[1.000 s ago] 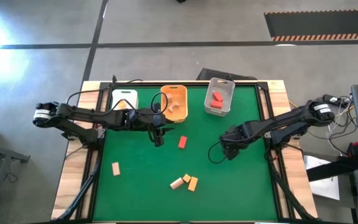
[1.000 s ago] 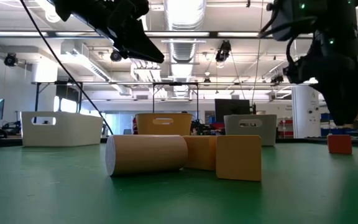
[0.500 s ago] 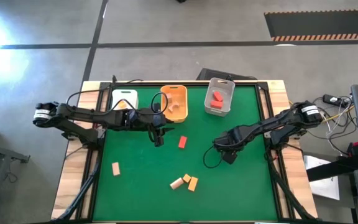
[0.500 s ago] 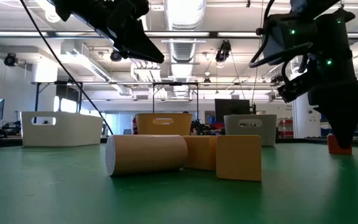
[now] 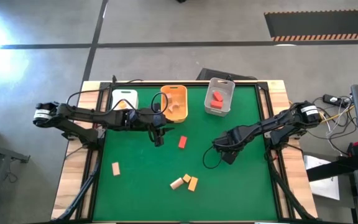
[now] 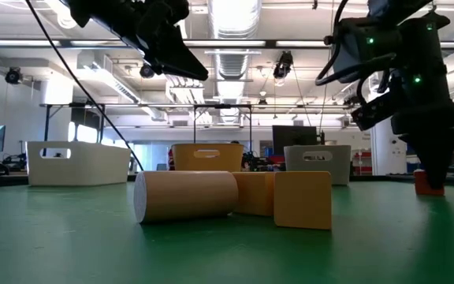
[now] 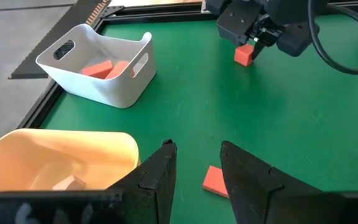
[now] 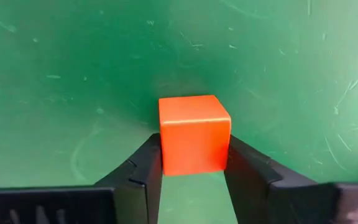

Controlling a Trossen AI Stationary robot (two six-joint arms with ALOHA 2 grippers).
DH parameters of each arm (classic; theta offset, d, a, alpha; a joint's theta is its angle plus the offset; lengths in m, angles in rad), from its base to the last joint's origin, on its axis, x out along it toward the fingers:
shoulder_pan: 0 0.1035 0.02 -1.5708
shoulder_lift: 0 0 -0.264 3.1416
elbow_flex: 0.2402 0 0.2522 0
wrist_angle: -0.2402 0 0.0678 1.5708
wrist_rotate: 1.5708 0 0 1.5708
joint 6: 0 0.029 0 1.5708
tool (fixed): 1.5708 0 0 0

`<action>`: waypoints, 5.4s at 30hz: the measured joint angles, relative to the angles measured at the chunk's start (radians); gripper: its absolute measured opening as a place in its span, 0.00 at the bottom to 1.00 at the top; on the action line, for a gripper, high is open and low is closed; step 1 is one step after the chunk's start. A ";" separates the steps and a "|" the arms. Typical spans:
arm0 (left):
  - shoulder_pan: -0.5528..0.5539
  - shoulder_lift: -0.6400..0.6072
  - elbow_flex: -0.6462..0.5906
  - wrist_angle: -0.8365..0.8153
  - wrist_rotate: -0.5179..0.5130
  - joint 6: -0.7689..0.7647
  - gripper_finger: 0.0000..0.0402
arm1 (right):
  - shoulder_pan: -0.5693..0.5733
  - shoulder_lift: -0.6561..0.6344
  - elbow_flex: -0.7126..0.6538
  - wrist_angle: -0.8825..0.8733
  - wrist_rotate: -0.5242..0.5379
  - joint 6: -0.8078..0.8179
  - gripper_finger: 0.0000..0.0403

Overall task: Sort & place blocks by color
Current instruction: Put the orange block into the light gray bin, then put the brown block into the yellow bin

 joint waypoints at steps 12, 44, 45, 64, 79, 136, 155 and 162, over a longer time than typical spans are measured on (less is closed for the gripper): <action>0.000 0.037 -0.002 0.047 -0.007 -0.009 0.27 | -0.059 -0.075 -0.001 0.290 0.077 -0.158 0.30; 0.000 0.066 -0.001 0.089 -0.007 -0.010 0.27 | -0.097 -0.151 -0.001 0.709 0.243 -0.439 0.32; 0.000 0.066 -0.001 0.089 -0.007 -0.010 0.27 | -0.106 -0.159 -0.001 0.708 0.253 -0.439 0.32; 0.000 0.066 -0.001 0.094 -0.007 -0.010 0.27 | -0.549 -0.185 0.241 0.368 0.337 -0.439 0.32; 0.000 0.066 -0.001 0.095 -0.007 -0.004 0.27 | -0.932 0.112 0.349 0.201 0.175 -0.547 0.32; -0.625 0.066 -0.015 -0.953 0.391 -1.774 0.27 | -0.287 -0.319 0.086 0.872 0.233 -0.769 0.36; -0.651 0.063 -0.148 -0.944 0.319 -1.843 0.38 | -0.287 -0.319 0.084 0.862 0.233 -0.834 0.31; -0.655 0.065 -0.154 -0.942 0.335 -1.844 0.59 | -0.287 -0.319 0.084 0.839 0.233 -0.832 0.30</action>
